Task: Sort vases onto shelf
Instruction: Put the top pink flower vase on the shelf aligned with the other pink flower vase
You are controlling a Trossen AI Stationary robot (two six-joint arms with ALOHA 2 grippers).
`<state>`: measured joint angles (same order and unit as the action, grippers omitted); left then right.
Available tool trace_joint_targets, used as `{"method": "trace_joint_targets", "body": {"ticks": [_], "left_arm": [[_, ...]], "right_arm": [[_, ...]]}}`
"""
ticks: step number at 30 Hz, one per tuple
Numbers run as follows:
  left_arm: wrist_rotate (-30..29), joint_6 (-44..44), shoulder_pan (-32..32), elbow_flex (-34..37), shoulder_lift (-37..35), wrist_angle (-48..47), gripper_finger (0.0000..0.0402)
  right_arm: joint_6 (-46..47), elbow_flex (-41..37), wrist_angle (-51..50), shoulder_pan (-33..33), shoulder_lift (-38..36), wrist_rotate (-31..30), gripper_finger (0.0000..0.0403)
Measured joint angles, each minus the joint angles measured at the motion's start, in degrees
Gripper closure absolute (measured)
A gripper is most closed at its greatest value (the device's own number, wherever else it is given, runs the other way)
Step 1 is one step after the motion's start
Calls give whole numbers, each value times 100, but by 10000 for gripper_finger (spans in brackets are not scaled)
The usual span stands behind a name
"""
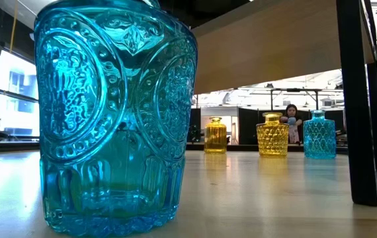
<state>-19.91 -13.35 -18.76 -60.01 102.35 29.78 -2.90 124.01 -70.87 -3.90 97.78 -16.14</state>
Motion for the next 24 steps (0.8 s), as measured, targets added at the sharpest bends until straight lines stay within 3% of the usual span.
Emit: {"method": "trace_joint_targets", "body": {"ticks": [12,24], "left_arm": [[594,106,-20,2,0,210,402],[-848,311,10,7,0,-378,402]], "right_arm": [[-57,1,127,-2,-1,0,403],[-37,2,72,0,-2,0,403]]}}
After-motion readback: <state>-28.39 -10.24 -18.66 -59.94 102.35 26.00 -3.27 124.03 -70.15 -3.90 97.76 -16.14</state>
